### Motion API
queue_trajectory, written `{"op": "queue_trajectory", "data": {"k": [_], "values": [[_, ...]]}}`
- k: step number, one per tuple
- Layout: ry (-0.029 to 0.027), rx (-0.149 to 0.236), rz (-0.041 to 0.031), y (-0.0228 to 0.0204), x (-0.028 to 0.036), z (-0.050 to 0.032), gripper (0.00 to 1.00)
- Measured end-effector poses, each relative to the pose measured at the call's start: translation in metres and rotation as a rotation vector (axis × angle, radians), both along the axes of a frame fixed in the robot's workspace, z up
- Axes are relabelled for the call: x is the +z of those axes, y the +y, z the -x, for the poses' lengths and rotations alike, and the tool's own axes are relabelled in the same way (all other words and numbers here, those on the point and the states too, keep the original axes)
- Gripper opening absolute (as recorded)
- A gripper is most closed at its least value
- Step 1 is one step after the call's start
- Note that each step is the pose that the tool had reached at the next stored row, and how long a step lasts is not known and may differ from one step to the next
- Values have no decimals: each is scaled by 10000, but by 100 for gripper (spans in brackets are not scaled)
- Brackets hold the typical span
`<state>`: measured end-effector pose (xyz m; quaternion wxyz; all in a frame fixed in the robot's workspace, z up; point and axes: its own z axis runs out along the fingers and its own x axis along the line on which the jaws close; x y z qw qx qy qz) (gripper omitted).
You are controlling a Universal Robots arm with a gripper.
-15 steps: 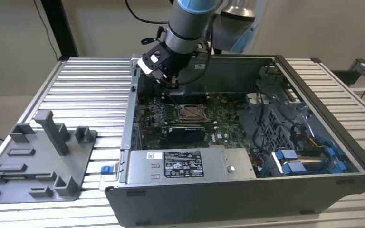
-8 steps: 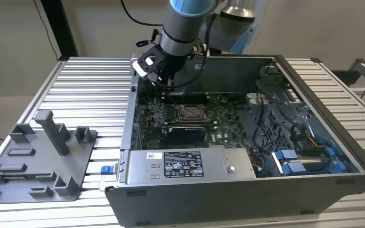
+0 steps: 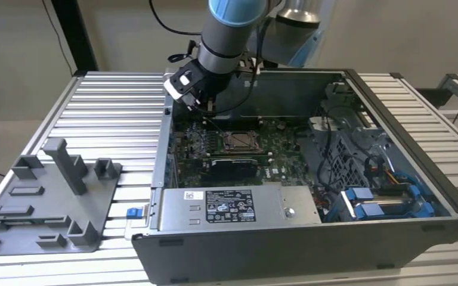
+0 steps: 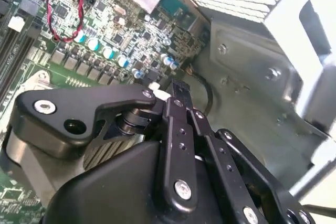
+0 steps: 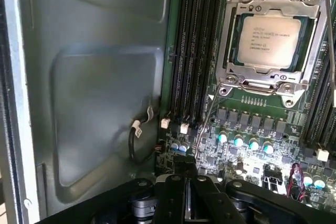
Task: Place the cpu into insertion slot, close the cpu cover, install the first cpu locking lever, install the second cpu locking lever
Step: 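Close the cpu cover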
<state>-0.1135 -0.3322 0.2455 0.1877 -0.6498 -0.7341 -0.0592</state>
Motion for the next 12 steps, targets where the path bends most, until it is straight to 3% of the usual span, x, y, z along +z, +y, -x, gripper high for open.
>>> {"op": "queue_trajectory", "data": {"k": [1, 3, 12], "values": [[1, -1, -21, -4, 52, 0, 0], [0, 0, -31, -34, 50, 7, 0], [-38, -3, -59, -68, -93, 21, 0]]}}
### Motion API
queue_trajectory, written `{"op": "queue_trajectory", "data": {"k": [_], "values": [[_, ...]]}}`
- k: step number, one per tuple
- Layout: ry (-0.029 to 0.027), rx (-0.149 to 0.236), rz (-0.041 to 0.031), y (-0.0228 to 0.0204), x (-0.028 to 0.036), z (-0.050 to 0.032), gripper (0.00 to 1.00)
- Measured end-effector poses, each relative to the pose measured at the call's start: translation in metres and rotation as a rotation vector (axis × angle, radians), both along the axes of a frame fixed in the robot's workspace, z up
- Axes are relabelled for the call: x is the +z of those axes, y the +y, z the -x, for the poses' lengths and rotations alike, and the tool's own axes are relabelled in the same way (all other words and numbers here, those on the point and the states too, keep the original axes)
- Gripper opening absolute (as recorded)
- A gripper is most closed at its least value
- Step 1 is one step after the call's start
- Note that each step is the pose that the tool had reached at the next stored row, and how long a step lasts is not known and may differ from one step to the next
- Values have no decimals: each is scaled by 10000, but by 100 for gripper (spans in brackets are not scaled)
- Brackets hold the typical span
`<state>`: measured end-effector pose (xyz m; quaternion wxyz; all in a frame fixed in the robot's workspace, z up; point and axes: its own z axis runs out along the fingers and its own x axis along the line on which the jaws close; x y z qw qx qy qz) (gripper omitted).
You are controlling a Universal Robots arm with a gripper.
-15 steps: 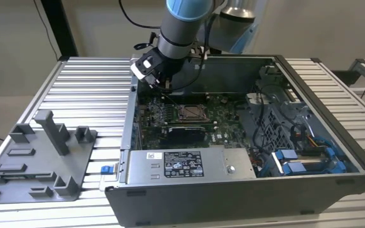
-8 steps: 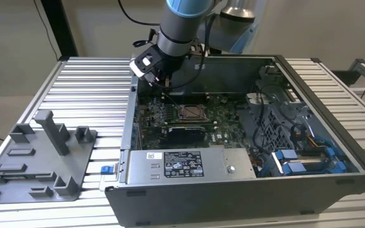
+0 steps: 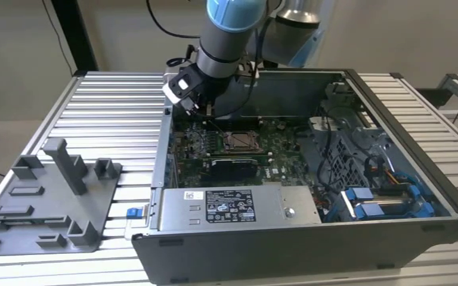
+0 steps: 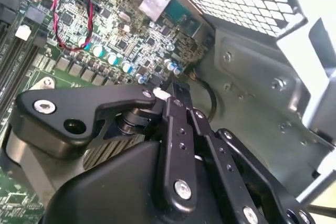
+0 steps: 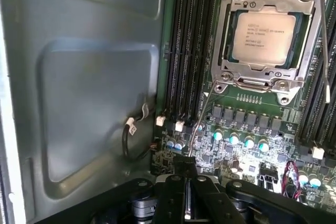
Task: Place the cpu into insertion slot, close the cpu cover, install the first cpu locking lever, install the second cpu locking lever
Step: 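Close the cpu cover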
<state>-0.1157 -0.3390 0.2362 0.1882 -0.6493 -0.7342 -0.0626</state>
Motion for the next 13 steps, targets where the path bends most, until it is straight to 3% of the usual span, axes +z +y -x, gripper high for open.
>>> {"op": "queue_trajectory", "data": {"k": [2, 4, 7, 10, 13], "values": [[-12, 1, -56, -2, 1, -2, 0], [-26, 7, -112, -3, 43, -7, 0], [-10, 3, -135, -15, 124, -1, 0], [-10, -11, -144, -25, 118, 15, 0], [-12, -28, -146, -26, 64, 18, 0]]}}
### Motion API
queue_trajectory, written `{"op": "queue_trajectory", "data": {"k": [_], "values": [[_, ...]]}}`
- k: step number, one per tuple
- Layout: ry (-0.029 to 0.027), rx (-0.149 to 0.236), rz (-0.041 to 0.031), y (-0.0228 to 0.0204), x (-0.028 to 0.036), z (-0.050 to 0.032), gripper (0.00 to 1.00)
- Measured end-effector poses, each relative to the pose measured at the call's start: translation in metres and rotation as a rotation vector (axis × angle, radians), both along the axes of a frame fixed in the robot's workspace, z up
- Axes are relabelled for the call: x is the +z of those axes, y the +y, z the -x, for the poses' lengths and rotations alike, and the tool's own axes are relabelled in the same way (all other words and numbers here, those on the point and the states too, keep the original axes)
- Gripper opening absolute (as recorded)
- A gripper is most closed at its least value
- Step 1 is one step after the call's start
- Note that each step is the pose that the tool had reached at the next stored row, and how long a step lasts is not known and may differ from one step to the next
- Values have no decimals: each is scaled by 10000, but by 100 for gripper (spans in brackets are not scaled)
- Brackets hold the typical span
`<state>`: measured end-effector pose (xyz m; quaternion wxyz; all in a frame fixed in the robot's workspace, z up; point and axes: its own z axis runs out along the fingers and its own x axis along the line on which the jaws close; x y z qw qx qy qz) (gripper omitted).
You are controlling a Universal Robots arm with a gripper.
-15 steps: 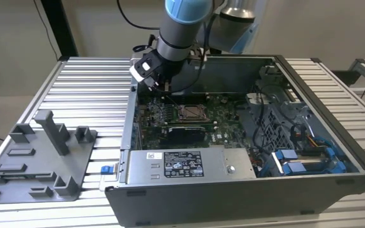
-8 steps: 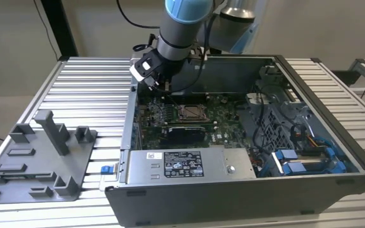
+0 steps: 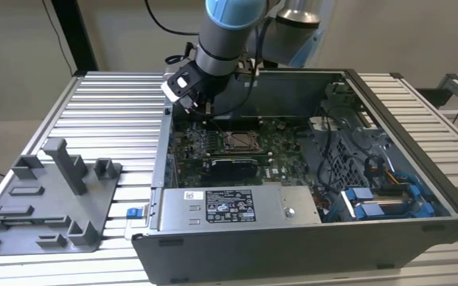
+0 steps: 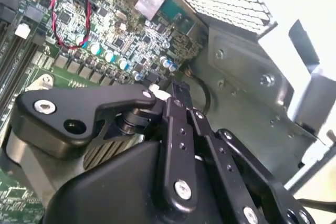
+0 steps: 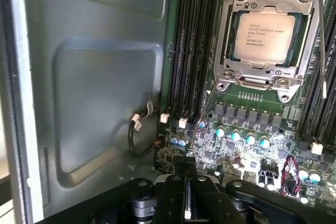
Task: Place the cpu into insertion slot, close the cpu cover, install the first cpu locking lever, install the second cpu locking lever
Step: 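Close the cpu cover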
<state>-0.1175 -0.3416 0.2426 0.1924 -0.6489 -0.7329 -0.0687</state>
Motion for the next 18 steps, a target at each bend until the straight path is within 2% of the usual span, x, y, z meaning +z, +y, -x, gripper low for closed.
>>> {"op": "queue_trajectory", "data": {"k": [4, 6, 8, 9, 11, 13, 18], "values": [[-19, -11, -37, 0, -67, 1, 0], [-47, -11, -112, 0, -85, 2, 0], [-74, -10, -246, 0, -92, -1, 0], [-79, -11, -310, 0, -92, -3, 0], [-82, -11, -385, 0, -92, -10, 0], [-85, -10, -413, 1, -93, -26, 0], [-84, -12, -412, -2, -92, -46, 0]]}}
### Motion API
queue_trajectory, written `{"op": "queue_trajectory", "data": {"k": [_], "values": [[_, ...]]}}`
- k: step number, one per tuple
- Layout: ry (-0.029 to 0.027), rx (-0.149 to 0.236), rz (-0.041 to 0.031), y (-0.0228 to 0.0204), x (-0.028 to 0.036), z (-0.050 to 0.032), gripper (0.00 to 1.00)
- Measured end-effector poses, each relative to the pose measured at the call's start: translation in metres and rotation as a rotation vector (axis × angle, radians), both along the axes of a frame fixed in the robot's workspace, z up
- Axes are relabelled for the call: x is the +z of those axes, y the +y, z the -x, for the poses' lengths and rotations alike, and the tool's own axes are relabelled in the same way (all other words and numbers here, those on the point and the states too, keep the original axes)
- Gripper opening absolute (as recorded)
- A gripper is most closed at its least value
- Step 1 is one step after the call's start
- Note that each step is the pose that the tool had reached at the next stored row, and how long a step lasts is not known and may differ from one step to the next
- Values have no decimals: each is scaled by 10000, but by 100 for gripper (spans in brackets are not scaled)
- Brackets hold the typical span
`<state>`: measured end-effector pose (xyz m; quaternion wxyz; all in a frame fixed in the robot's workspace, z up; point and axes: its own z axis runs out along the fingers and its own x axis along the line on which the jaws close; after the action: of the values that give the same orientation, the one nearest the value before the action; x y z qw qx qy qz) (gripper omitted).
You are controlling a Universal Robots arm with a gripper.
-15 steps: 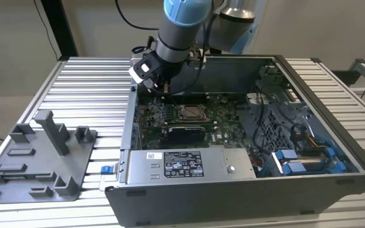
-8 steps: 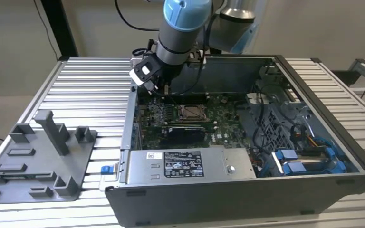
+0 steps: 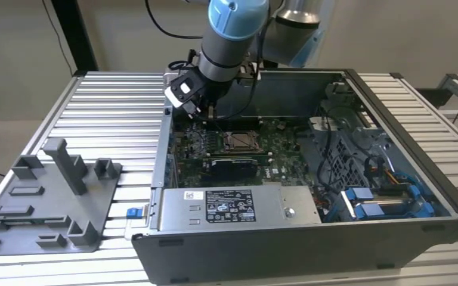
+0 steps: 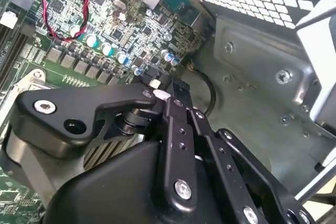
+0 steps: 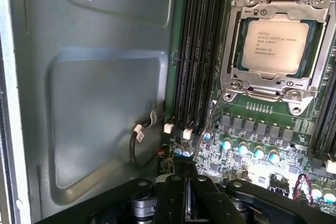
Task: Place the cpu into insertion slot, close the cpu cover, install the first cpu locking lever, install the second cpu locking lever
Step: 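Close the cpu cover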
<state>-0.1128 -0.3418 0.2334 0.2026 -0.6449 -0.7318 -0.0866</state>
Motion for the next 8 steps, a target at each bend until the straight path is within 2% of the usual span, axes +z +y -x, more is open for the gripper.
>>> {"op": "queue_trajectory", "data": {"k": [3, 8], "values": [[0, 3, 0, -2, 0, -5, 0], [1, 1, 0, -1, 0, -88, 0]]}}
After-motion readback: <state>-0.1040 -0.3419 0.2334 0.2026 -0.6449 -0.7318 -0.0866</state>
